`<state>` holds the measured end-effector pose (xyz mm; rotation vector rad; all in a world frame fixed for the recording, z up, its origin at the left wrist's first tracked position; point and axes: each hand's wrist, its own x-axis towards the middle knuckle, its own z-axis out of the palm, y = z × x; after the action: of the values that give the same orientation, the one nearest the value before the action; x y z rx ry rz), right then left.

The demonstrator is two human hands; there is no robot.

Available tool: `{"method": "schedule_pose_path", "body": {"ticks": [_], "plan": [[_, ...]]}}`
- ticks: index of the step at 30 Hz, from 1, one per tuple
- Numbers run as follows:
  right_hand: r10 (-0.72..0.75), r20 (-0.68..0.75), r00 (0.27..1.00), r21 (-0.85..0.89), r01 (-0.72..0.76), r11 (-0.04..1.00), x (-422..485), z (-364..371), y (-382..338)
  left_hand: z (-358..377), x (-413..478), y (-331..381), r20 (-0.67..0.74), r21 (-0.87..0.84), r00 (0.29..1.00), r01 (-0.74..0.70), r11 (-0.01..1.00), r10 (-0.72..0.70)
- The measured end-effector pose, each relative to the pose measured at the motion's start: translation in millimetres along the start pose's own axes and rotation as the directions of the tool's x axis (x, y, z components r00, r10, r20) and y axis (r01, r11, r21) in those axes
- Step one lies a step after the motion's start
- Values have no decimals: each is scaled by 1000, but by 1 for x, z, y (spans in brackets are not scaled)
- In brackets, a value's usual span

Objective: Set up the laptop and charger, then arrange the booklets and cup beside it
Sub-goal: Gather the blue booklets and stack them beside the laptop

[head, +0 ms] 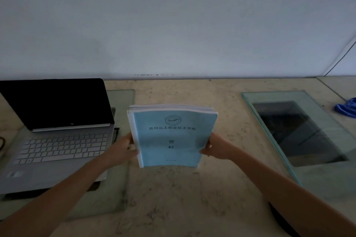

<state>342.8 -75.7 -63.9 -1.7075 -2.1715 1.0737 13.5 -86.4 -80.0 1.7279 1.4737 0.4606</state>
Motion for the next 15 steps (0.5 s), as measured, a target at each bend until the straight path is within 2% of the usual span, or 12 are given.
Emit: {"method": "schedule_pose_path", "body": {"ticks": [3,7,11,15], "plan": [[56,-7,998,-4,-56,998,5,3,5,-13,8,-8,58,38,998,13,999,-16],[65,-79,995,18,-63,998,16,4,8,-15,14,-9,31,24,1000,-5,1000,4],[58,-89,994,68,-52,996,34,0,10,-13,29,-13,-25,-60,999,26,998,-27],[71,-129,989,190,-46,981,59,-1,12,-13,48,-19,-62,-189,991,109,976,-122]]}}
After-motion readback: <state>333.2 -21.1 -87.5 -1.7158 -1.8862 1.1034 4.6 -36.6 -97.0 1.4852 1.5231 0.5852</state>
